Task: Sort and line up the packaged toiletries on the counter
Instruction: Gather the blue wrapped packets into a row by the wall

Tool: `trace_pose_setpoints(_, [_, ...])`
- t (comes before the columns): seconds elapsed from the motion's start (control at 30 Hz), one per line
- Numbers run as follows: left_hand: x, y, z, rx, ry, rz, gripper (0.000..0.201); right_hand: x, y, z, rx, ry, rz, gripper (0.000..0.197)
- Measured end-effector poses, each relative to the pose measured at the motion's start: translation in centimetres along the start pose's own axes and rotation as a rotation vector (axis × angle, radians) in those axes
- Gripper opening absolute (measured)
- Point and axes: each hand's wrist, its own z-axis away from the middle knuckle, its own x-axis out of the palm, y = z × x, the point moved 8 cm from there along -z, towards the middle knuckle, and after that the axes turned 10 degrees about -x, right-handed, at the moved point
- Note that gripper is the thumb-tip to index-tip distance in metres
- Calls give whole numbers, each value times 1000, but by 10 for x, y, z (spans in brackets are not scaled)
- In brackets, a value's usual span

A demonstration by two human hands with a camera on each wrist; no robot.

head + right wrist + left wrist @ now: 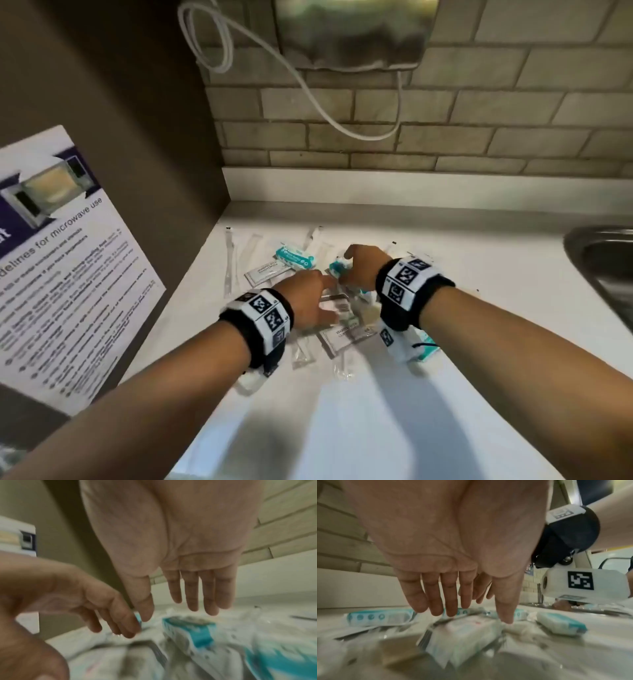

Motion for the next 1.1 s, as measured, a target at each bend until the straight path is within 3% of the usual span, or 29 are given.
trace_pose_setpoints(0.17, [17, -10, -14, -32, -46, -158, 43, 16, 16, -9, 90, 18, -6, 55])
trace_pose_setpoints(0.23, [16, -12, -19, -25, -53, -116, 38, 14, 20, -13, 89, 17, 16, 58])
trace_pose_setpoints(0.33, [12, -15, -25, -18, -34, -41, 36, 13, 20, -12, 68, -45, 66, 42])
trace_pose_setpoints(0.53, [-11, -28, -48, -77, -3, 116, 45, -5, 31, -1, 46, -25, -151, 26])
trace_pose_setpoints(0.57, [-17, -32, -54, -100, 20, 109, 47, -6, 35, 4, 51, -57, -160, 31])
trace_pose_setpoints(0.67, [-33, -38, -71, -126, 80, -10, 63, -4, 51, 20, 97, -210, -30, 71])
trace_pose_setpoints(0.73, [-39, -44, -81, -138, 127, -113, 76, -2, 56, 25, 114, -290, 118, 78])
trace_pose_setpoints(0.8, [-40, -53, -86, -176, 143, -198, 72, 2, 58, 26, 118, -350, 235, 72])
trace_pose_setpoints(0.93, [-33, -62, -88, -209, 105, -307, 53, 5, 53, 24, 59, -274, 265, 48])
trace_pose_setpoints(1.1, [-35, -56, -87, -150, 132, -314, 47, 4, 51, 22, 67, -189, 194, 48])
